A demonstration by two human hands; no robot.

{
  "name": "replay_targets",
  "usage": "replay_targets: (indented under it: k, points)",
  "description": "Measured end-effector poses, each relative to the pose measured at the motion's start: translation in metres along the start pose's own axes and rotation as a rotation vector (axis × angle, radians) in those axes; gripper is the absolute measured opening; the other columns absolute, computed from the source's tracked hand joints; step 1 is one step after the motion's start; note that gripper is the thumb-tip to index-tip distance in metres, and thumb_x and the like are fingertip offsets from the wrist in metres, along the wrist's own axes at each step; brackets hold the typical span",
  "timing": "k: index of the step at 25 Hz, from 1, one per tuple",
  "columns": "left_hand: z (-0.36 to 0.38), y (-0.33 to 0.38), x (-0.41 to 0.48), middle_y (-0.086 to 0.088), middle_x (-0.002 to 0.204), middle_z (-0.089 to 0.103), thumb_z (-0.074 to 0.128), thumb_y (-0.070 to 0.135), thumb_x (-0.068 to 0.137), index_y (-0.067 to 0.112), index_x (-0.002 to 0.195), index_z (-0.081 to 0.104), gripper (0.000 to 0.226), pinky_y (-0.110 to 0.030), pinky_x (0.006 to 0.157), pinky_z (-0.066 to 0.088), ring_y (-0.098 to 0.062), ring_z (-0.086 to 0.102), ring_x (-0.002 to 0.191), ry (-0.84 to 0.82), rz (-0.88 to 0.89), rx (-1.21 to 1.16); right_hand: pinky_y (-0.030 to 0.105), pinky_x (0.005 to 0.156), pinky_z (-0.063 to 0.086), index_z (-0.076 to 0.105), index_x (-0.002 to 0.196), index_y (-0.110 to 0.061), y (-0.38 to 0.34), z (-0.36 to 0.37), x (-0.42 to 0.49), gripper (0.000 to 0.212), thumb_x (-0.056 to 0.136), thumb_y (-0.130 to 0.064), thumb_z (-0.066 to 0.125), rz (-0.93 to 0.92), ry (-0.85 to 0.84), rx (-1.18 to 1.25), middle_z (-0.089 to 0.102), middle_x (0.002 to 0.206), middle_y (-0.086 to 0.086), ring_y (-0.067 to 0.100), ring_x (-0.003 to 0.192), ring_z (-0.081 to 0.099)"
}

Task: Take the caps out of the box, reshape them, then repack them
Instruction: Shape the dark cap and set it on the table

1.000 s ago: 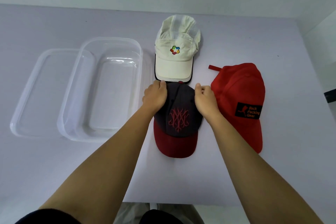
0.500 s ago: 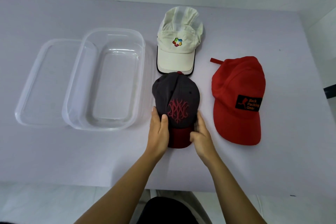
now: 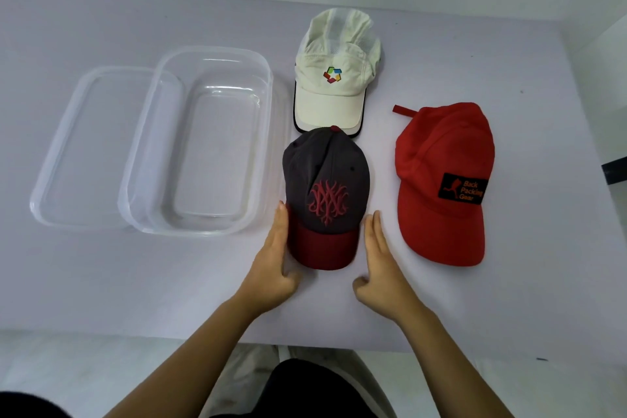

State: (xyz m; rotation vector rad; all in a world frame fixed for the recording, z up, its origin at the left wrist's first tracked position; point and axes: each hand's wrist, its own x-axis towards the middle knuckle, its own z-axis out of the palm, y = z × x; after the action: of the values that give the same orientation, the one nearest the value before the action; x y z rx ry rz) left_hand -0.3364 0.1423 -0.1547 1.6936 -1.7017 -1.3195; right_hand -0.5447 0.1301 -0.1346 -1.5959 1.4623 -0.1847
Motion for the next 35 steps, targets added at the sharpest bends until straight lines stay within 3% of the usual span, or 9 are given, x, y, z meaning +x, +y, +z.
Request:
replay_targets:
  k: [5,8,12,17,19,22,25,30,35]
  points:
    - [0.037,0.002,0.008,-0.009,0.154,-0.014,0.035,0.035,0.09,0.035,0.143,-0.026,0.081,-0.038,0.112,0.018,-0.036,0.001,0.146,0.167,0.17,0.396,0.023,0.115,0.014,-0.019,0.14,-0.017,0.0,0.025,0.02,0.096,0.087,-0.023,0.061,-0.116,0.274,-0.228,-0.021,0.151,-0.001,0.01,0.141,-0.009]
    - [0.044,0.008,0.013,-0.003,0.15,-0.027,0.018,0.044,0.088,0.032,0.138,-0.034,0.074,-0.033,0.117,0.0,-0.024,-0.023,0.143,0.124,0.112,0.289,0.027,0.116,0.021,-0.025,0.137,-0.022,-0.004,0.033,0.025,0.089,0.091,-0.012,0.051,-0.087,0.256,-0.068,-0.024,0.15,-0.003,0.008,0.141,-0.006]
    - [0.044,0.002,0.012,-0.005,0.151,-0.028,0.026,0.044,0.091,0.04,0.137,-0.034,0.076,-0.025,0.116,-0.009,-0.013,-0.025,0.143,0.109,0.175,0.211,0.027,0.118,0.012,-0.028,0.137,-0.029,-0.001,0.037,0.023,0.087,0.091,-0.008,0.043,-0.147,0.189,0.109,-0.024,0.153,-0.006,0.008,0.145,-0.007]
    - [0.028,0.003,0.001,0.003,0.153,-0.034,0.044,0.015,0.077,0.029,0.146,-0.022,0.096,-0.031,0.116,-0.003,-0.016,-0.024,0.144,0.117,0.177,0.273,0.023,0.116,-0.007,-0.023,0.14,-0.019,0.006,0.032,0.012,0.097,0.078,0.002,0.048,-0.092,0.187,-0.109,-0.029,0.149,-0.006,-0.002,0.136,-0.027]
    - [0.009,0.022,0.003,-0.002,0.16,-0.009,0.046,0.006,0.072,0.016,0.15,-0.002,0.092,-0.023,0.116,0.016,-0.011,-0.001,0.147,0.185,0.187,0.158,0.021,0.116,0.004,-0.001,0.148,-0.013,0.003,0.017,0.014,0.089,0.075,0.009,0.044,-0.076,0.314,-0.019,-0.011,0.156,-0.004,0.0,0.142,-0.011]
    - [-0.027,0.061,0.035,-0.013,0.14,0.047,0.045,0.008,0.084,0.006,0.14,0.04,0.056,-0.021,0.087,0.043,-0.027,0.06,0.11,0.507,0.118,0.167,0.028,0.102,0.039,0.042,0.135,-0.005,-0.014,-0.019,0.045,0.047,0.088,-0.005,0.04,-0.131,0.568,0.09,0.045,0.139,0.009,0.023,0.123,0.049]
    - [-0.058,0.093,0.076,-0.007,0.115,0.059,0.038,0.015,0.096,0.007,0.132,0.05,0.038,-0.022,0.073,0.044,-0.027,0.066,0.079,0.499,-0.208,0.019,0.03,0.085,0.05,0.045,0.133,-0.009,-0.04,-0.055,0.086,0.038,0.099,-0.022,0.035,0.047,0.432,0.239,0.055,0.123,0.005,0.023,0.098,0.062]
    - [-0.065,0.1,0.105,-0.004,0.079,0.055,0.027,0.02,0.099,0.014,0.098,0.053,0.026,-0.025,0.055,0.043,-0.014,0.058,0.054,0.255,-0.4,-0.133,0.03,0.065,0.041,0.053,0.101,-0.014,-0.047,-0.068,0.114,0.033,0.099,-0.035,0.027,0.35,0.136,0.296,0.048,0.071,-0.002,0.012,0.061,0.049]
    - [-0.062,0.097,0.116,-0.007,0.077,0.055,0.03,0.012,0.097,0.005,0.093,0.05,0.022,-0.024,0.052,0.041,-0.018,0.059,0.056,0.245,-0.389,-0.065,0.022,0.049,0.026,0.045,0.07,-0.019,-0.043,-0.074,0.12,0.033,0.099,-0.027,0.034,0.489,0.148,0.66,0.031,0.061,-0.001,0.01,0.054,0.027]
